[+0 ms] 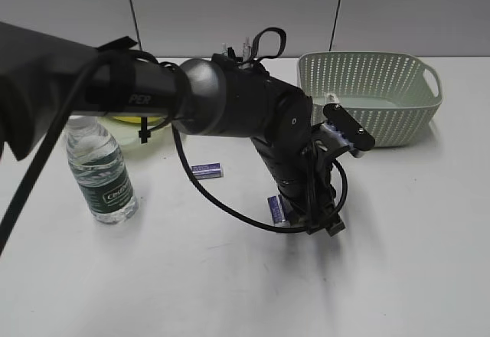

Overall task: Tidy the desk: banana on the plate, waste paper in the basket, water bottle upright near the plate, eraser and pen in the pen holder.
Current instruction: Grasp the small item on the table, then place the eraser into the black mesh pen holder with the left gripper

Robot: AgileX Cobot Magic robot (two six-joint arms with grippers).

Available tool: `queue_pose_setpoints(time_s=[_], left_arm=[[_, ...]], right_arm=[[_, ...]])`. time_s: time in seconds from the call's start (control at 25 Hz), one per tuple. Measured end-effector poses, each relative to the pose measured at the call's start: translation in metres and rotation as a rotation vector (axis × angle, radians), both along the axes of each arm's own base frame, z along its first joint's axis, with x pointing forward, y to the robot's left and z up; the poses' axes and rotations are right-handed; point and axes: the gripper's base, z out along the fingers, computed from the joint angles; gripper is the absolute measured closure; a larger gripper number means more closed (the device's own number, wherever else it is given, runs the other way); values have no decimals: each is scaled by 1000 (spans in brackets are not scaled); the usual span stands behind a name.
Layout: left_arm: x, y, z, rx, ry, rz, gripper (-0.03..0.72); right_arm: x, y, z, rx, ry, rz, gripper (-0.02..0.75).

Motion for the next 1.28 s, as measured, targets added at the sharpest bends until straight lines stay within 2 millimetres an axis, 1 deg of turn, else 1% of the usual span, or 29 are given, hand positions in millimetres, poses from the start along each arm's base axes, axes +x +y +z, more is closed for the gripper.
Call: queue_pose_setpoints(time_s=[0.12,0.16,0.24,0.36,0.44,0.52,0.6,0.72,0.84,0.92,1.04,1.28], left_arm=[[-3,1,9,6,17,-1,546],[-4,2,17,-2,15,0,546],[-4,2,41,-44,-16,0,546],[-6,5,85,-130,-83,3,546],[-4,10,112,-191,-135,15,546],[4,20,134,-244,-183,45,546],[18,32,146,-283,-227,89,546],[46,55,149,-313,-273,171,546],[73,75,144,-346,-315,252,546],[87,83,139,-371,-349,292,546],[103,89,129,-398,-396,329,546],[123,100,94,-376,-398,375,546]], right_arm=[[0,0,0,0,0,0,377],[0,0,0,0,0,0,377],[0,0,0,1,0,0,377],[0,0,0,1,0,0,377],[0,0,0,0,0,0,377],[0,0,0,0,0,0,377],[0,0,0,0,0,0,377],[0,0,0,0,0,0,377],[0,0,0,0,0,0,377],[0,0,0,0,0,0,377],[0,0,0,0,-1,0,377],[0,0,0,1,0,0,377]])
